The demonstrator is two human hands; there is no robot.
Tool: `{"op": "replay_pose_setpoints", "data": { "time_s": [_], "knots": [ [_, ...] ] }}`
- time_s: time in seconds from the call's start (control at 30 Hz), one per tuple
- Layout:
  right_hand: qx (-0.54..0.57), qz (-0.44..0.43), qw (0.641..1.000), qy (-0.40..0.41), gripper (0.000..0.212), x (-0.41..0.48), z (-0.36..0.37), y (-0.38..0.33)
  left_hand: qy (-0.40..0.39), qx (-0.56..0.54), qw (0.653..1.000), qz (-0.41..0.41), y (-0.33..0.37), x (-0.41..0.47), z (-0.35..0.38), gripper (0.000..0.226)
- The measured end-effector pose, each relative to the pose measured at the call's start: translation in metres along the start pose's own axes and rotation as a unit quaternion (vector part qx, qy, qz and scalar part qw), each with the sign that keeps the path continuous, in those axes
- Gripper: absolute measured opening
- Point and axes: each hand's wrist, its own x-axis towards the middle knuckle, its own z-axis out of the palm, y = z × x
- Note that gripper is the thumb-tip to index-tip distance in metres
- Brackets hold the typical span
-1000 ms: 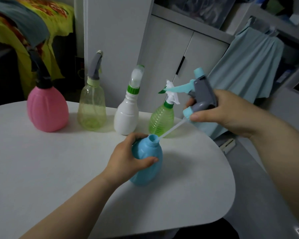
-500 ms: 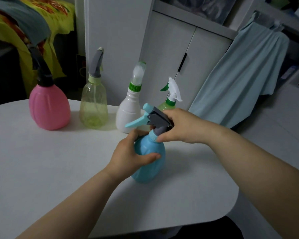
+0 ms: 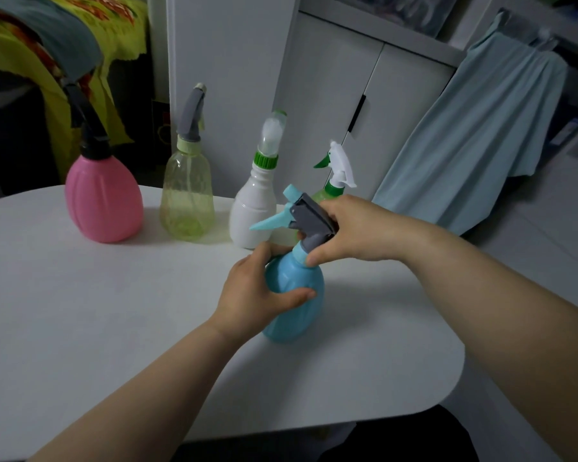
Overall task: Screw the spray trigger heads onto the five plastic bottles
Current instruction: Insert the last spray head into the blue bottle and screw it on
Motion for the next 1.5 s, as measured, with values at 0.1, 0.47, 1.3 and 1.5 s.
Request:
{"op": "replay_pose_setpoints", "data": {
  "time_s": [0.1, 0.47, 1.3, 1.5],
  "knots": [
    [-0.023, -0.016, 0.999, -0.017, 0.026, 0.001, -0.003, -0.003, 0.006, 0.003, 1.000, -0.002, 0.000, 0.001, 0.000, 0.058],
    [-0.063, -0.038, 0.996, -0.049, 0.032, 0.006, -0.011, -0.009, -0.003, -0.002, 1.000, -0.005, -0.003, 0.002, 0.000, 0.054],
    [-0.063, 0.001, 0.998, -0.017, 0.026, 0.003, -0.003, -0.011, -0.013, -0.013, 1.000, -0.001, -0.004, 0.002, -0.001, 0.048],
    [0.005, 0.028, 0.997, 0.070, 0.023, -0.001, 0.015, -0.008, 0.025, 0.013, 1.000, -0.002, 0.000, -0.003, 0.004, 0.054]
  ]
}}
